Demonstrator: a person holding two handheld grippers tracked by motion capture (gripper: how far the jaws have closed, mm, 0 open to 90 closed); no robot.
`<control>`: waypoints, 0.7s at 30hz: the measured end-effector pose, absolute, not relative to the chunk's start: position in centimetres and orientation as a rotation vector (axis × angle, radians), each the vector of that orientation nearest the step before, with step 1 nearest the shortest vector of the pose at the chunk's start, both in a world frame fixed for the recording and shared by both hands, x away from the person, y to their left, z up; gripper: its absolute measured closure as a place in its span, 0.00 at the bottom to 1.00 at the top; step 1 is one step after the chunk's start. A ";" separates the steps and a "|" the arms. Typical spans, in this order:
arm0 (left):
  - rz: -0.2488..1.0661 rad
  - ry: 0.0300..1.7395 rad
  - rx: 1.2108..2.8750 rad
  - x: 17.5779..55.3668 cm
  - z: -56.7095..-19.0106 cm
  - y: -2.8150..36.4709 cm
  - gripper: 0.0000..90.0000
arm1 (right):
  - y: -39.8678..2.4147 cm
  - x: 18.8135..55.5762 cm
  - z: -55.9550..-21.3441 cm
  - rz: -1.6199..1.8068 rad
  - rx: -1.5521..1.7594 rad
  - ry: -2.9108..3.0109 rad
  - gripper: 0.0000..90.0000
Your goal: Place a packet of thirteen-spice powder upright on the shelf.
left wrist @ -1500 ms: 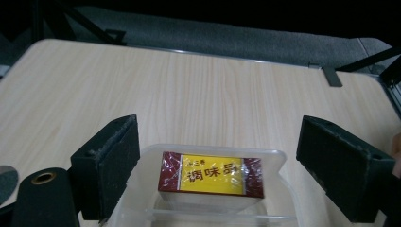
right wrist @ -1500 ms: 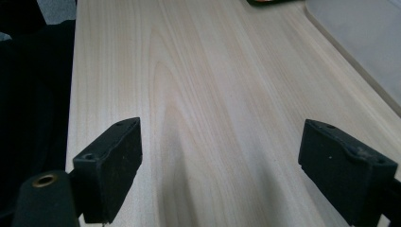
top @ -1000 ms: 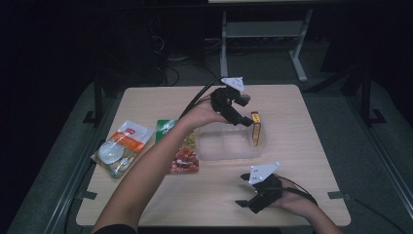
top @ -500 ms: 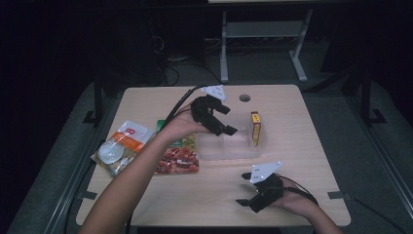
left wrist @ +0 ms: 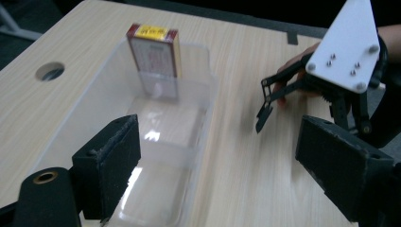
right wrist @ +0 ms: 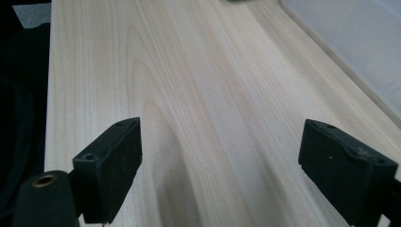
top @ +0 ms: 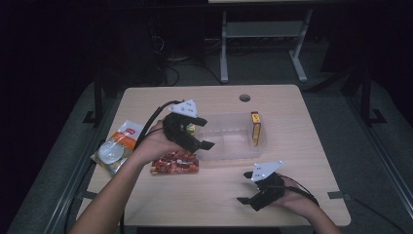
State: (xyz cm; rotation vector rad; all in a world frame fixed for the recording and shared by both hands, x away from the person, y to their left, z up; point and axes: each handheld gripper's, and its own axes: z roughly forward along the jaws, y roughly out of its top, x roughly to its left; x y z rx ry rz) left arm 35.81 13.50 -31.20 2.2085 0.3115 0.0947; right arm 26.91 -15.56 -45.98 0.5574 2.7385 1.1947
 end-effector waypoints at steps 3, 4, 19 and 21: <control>0.116 0.337 2.198 34.7 -31.9 15.1 0.16 | -15.3 26.9 -46.1 1.187 0.565 2.738 0.16; 0.119 0.345 2.195 34.5 -32.2 15.5 0.16 | -15.2 27.0 -46.1 1.176 0.559 2.736 0.16; 0.218 0.520 2.178 31.0 -38.1 21.2 0.17 | -15.6 27.2 -46.0 1.188 0.617 2.702 0.16; 0.235 0.534 2.183 30.5 -39.0 21.9 0.17 | -15.6 27.2 -45.9 1.187 0.618 2.701 0.15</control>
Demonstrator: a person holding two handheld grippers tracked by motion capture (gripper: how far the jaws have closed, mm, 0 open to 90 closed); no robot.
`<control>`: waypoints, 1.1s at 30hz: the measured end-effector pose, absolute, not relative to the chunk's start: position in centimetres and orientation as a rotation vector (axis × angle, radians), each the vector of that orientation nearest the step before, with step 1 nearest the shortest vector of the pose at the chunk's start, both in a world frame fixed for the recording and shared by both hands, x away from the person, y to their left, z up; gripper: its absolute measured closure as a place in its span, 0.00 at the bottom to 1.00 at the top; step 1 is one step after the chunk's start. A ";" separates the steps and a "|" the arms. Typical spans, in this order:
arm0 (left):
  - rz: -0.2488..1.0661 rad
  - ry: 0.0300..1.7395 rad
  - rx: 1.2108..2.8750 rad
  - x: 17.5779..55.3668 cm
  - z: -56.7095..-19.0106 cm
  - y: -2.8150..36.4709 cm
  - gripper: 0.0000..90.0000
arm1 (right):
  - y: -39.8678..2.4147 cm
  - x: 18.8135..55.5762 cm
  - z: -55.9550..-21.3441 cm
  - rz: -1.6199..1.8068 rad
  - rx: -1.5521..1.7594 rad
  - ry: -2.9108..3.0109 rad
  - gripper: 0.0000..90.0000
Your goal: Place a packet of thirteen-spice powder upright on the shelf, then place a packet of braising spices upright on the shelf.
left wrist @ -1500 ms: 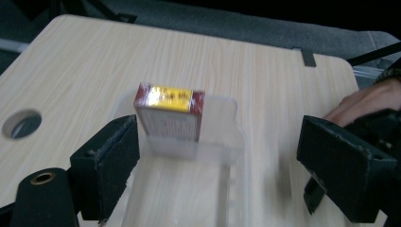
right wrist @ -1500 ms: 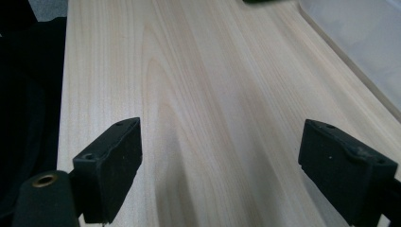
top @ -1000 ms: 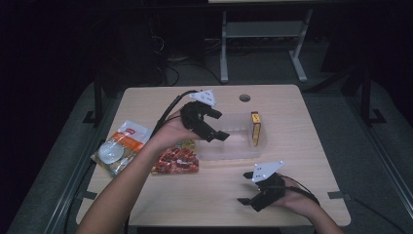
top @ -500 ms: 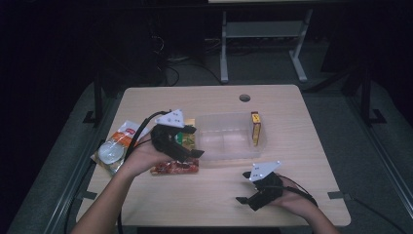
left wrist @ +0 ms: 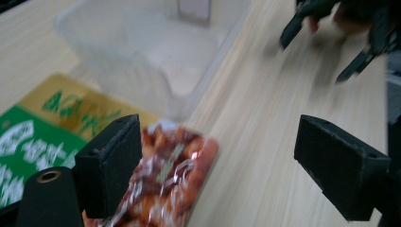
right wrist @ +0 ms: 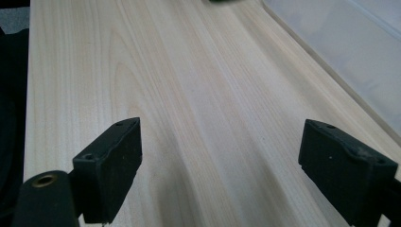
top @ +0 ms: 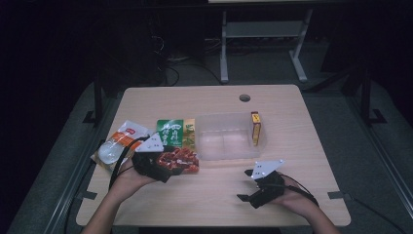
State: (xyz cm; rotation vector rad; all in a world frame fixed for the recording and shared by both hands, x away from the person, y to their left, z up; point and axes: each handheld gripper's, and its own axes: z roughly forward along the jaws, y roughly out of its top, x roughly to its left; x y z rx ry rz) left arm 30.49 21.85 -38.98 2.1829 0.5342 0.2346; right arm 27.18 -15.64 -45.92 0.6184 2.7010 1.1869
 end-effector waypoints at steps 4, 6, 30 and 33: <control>0.228 0.605 2.143 29.7 -40.9 23.2 0.17 | -15.8 27.3 -45.8 1.201 0.649 2.682 0.15; 0.232 0.638 2.134 29.2 -41.8 23.6 0.18 | -15.8 27.4 -45.8 1.198 0.653 2.677 0.15; 0.272 0.741 2.203 35.2 -44.2 21.1 1.00 | -15.0 27.8 -46.3 1.178 0.649 2.705 0.16; 0.274 0.746 2.201 36.2 -44.4 20.2 1.00 | -15.1 27.7 -46.2 1.176 0.653 2.706 0.16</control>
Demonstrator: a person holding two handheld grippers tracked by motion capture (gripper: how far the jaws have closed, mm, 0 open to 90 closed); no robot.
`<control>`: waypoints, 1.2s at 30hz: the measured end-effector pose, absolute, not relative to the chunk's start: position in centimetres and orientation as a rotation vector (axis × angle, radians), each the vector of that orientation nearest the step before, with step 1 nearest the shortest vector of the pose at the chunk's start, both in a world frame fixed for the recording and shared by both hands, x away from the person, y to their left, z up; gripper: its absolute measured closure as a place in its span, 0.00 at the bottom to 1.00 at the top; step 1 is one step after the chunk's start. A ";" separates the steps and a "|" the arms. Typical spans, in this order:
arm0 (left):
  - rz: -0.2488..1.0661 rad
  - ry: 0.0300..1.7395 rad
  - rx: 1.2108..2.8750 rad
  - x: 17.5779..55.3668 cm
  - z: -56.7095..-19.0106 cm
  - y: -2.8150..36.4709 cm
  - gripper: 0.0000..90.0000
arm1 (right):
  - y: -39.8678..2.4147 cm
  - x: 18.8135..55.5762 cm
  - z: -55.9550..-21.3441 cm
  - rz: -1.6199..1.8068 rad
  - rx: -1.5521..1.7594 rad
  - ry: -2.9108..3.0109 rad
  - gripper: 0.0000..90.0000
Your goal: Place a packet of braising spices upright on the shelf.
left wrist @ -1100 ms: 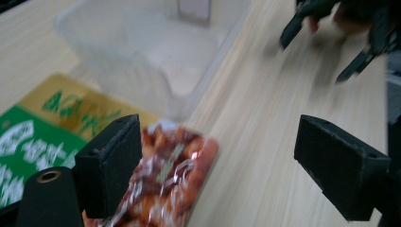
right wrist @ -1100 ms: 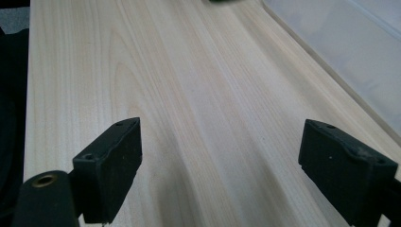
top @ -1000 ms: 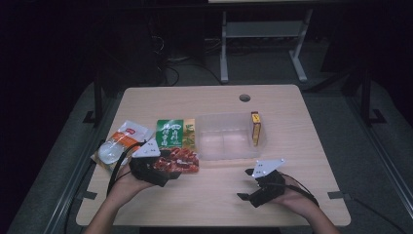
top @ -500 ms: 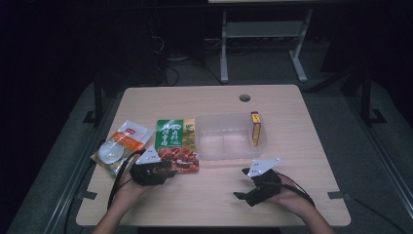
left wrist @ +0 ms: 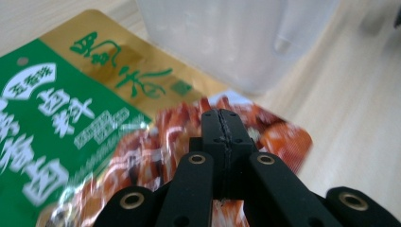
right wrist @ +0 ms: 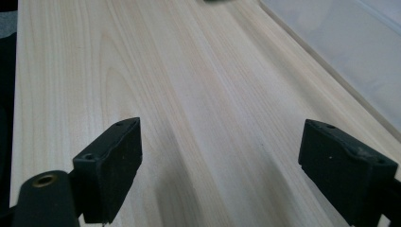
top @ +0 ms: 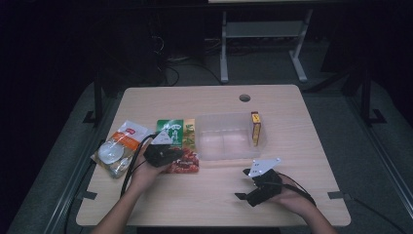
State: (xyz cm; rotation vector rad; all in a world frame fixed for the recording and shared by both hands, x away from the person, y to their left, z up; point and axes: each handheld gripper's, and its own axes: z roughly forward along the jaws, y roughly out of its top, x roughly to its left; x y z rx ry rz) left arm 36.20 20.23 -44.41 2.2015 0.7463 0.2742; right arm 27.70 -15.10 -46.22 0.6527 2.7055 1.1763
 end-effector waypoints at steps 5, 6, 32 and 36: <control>0.270 0.773 2.250 37.6 -45.8 19.4 1.00 | -15.3 27.9 -46.3 1.177 0.660 2.703 0.16; 0.270 0.770 2.256 37.8 -46.0 19.4 1.00 | -15.4 27.9 -46.3 1.179 0.657 2.703 0.16; 0.208 0.897 2.244 37.0 -46.3 23.0 1.00 | -15.6 27.7 -46.4 1.161 0.650 2.717 0.16; 0.194 0.909 2.277 36.1 -45.9 24.0 1.00 | -15.9 27.7 -46.4 1.156 0.652 2.714 0.16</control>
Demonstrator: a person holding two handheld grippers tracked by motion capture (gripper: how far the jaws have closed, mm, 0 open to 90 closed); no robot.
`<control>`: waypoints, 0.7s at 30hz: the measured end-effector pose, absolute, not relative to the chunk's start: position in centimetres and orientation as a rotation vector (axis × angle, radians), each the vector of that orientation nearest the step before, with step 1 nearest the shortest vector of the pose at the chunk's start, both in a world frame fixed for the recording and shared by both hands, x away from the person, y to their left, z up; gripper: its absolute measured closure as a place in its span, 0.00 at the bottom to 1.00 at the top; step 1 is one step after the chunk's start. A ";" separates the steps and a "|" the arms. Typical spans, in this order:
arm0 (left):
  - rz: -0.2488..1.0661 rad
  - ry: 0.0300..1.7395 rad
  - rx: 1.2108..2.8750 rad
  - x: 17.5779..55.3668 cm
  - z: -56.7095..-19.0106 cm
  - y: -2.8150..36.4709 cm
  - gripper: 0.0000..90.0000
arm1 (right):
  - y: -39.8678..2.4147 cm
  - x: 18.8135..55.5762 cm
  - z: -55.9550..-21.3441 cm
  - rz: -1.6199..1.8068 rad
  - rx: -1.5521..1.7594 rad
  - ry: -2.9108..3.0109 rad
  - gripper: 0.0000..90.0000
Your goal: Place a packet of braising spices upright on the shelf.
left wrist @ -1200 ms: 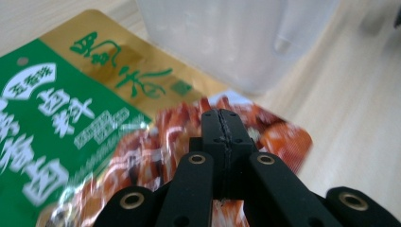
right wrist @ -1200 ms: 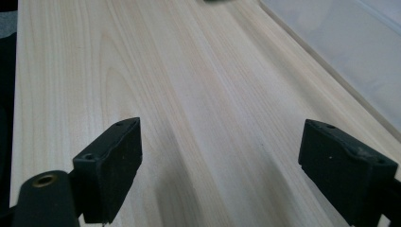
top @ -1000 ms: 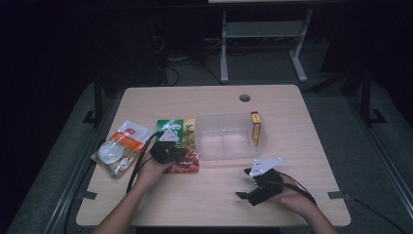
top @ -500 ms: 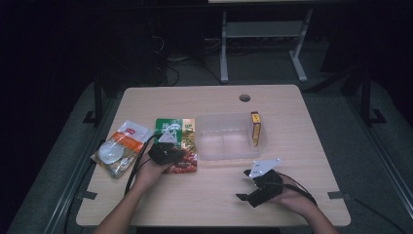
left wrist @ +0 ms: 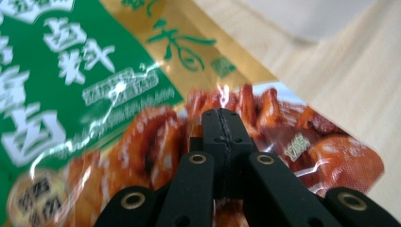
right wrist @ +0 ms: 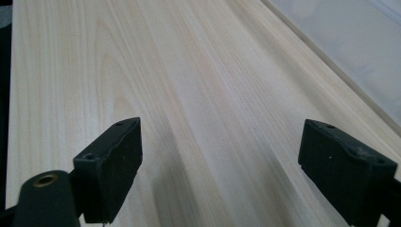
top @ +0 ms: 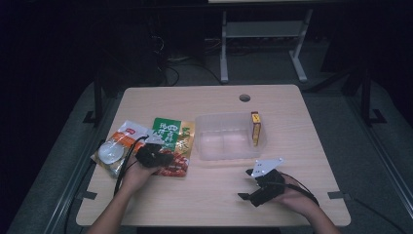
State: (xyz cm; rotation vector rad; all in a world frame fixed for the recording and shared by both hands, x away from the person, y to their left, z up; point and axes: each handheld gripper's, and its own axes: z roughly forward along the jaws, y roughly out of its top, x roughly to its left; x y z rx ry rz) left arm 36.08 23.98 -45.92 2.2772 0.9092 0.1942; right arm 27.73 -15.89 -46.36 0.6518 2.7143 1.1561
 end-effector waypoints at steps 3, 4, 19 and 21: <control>0.212 0.924 2.303 35.4 -45.6 24.3 1.00 | -16.1 27.7 -46.3 1.158 0.659 2.709 0.16; 0.214 0.929 2.309 35.3 -45.5 24.3 1.00 | -16.1 27.7 -46.3 1.159 0.665 2.708 0.16; 0.369 1.001 2.162 45.2 -43.9 23.0 1.00 | -16.1 28.0 -46.4 1.161 0.668 2.705 0.16; 0.387 1.025 2.159 46.1 -44.2 22.5 1.00 | -16.2 28.0 -46.4 1.158 0.666 2.710 0.16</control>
